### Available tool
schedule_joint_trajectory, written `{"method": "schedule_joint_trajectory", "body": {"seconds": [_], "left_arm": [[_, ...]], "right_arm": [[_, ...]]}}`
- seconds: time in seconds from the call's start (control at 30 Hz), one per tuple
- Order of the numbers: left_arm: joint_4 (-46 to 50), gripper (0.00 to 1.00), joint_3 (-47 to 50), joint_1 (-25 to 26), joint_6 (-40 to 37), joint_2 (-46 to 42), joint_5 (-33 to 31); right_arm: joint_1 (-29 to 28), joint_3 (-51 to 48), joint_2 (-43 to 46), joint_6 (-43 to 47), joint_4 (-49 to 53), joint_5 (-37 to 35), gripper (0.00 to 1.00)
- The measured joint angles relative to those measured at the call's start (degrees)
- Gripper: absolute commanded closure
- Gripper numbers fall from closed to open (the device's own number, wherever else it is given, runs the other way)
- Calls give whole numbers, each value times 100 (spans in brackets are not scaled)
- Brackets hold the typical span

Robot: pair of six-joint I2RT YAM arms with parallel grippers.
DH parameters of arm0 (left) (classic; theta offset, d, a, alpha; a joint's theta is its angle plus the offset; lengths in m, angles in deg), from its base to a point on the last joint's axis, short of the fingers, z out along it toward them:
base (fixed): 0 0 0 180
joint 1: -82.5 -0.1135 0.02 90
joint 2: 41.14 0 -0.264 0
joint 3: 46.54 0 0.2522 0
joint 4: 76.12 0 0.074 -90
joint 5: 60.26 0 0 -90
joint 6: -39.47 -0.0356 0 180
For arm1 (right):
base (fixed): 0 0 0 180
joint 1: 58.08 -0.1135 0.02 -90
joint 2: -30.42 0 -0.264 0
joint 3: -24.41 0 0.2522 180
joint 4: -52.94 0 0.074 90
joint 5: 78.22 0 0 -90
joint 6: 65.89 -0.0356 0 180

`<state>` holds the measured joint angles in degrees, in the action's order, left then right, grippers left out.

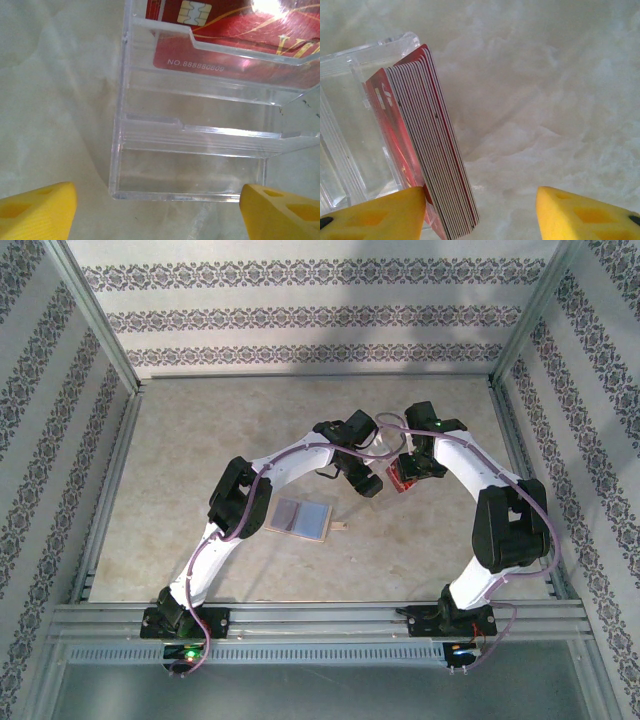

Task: Put the credit cards into the card holder

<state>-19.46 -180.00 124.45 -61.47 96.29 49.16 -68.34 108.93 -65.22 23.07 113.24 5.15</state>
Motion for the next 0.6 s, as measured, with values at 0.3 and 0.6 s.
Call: {"method": "schedule_joint_trajectory", "body": {"seconds": [0.3,0.6], "left_arm": [[-2,16,4,4,-24,0,0],[-7,16,4,11,-24,0,-4]], "right_arm": [[-2,0,101,31,31,39,58],[-11,0,109,90,39,249,75]]}}
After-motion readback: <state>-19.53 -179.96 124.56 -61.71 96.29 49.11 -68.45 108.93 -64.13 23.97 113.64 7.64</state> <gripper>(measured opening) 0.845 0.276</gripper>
